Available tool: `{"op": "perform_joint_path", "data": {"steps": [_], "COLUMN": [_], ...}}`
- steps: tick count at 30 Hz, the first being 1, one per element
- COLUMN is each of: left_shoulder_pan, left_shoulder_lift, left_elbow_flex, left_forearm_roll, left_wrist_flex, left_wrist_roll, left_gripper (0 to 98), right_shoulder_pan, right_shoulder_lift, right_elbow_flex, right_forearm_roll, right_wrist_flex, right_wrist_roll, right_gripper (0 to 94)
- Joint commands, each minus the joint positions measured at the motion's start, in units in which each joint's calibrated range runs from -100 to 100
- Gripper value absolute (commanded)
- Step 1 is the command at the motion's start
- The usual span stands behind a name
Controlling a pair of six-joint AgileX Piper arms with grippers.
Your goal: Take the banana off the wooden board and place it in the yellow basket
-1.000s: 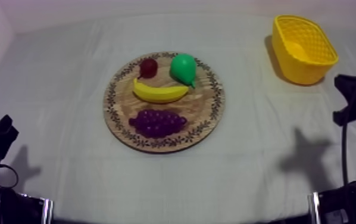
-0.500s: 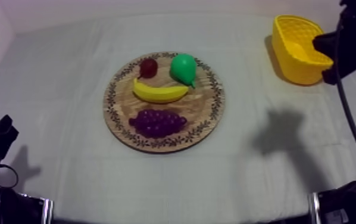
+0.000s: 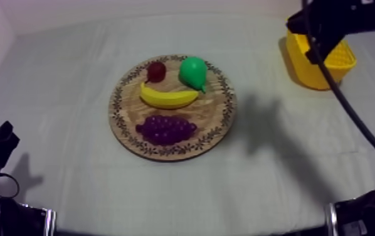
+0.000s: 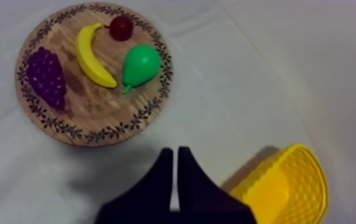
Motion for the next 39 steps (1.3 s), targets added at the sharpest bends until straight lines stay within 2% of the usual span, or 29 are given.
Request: {"op": "perform_joint_path", "data": {"steps": [1, 12, 17, 36, 39], "left_shoulder_pan": [-0.01, -0.01, -0.01, -0.01, -0.01], "left_shoulder_lift": [-0.05, -0.05, -0.05, -0.05, -0.05], "left_elbow_flex": [-0.01, -0.01, -0.01, -0.01, -0.01], "left_forearm_roll": [-0.03, -0.03, -0.03, -0.03, -0.03], "left_wrist_flex": [-0.04, -0.04, -0.04, -0.04, -0.04], "left_wrist_roll": [0.02, 0.02, 0.02, 0.02, 0.02], "left_gripper": [0.1, 0.1, 0.1, 0.1, 0.1], "right_shoulder_pan": [-0.86, -4.75, -5.89, -7.25, -7.55], "right_shoulder_lift": [3.08, 12.61, 16.66, 26.06, 26.82], "right_elbow_flex": [-3.11, -14.7, -18.96, -27.15, -28.03], "right_forearm_roll": [-0.15, -0.61, -1.17, -1.67, -1.66], "right_wrist_flex": [2.28, 9.14, 11.62, 10.09, 10.67], "right_wrist_roll": [0.76, 2.01, 1.21, -2.96, -2.48], "right_gripper": [0.6, 0.6, 0.6, 3.1, 11.3]}}
